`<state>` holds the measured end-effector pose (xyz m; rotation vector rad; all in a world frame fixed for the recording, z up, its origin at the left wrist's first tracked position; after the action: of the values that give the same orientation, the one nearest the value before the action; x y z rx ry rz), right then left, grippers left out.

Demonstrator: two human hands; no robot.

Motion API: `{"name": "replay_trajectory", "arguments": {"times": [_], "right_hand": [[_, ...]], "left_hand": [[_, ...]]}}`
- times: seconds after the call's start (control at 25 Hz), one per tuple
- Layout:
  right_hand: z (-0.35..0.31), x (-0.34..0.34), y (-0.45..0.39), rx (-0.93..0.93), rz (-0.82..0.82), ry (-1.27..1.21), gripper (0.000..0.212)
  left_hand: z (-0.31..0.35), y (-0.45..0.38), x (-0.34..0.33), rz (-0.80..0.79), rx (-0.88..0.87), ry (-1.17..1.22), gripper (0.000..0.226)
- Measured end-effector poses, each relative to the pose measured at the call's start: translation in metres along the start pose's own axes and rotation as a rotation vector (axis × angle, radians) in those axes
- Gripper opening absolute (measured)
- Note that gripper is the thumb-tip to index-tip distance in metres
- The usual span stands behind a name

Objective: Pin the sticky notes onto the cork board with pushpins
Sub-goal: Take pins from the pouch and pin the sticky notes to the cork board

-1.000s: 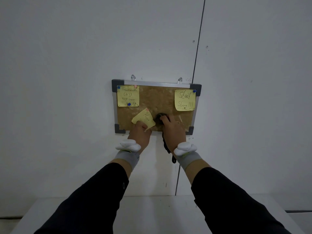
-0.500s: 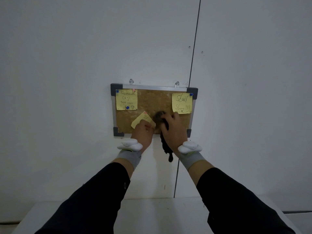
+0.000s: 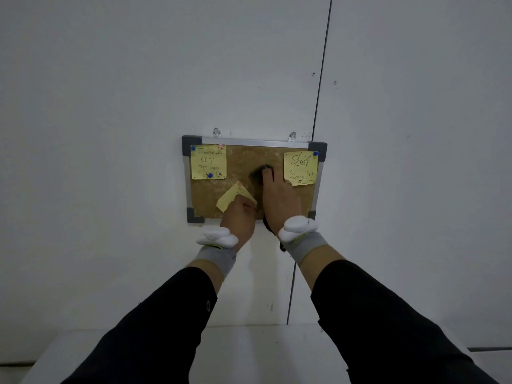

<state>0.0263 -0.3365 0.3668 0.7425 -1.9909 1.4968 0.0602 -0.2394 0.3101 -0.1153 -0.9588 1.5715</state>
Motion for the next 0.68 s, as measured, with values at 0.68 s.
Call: {"name": "replay_trajectory", "arguments": {"times": [0.68], "right_hand": [[0.044,-0.040,0.040,-0.025,-0.219,-0.019,0.033]], "left_hand": [[0.022,0.020,-0.013,-0.145,0.089,0.084,0.018]]}}
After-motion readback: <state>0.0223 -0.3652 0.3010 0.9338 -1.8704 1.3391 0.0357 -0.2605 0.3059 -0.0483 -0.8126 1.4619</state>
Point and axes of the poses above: each hand's wrist, its own y-axis away from the middle knuckle, its own x-axis out of the back of the hand, z = x × y, the point moved 4 cm from there along -y, towards the middle knuckle, and after that the axes turned 15 degrees about -x, right-handed, at the moved point
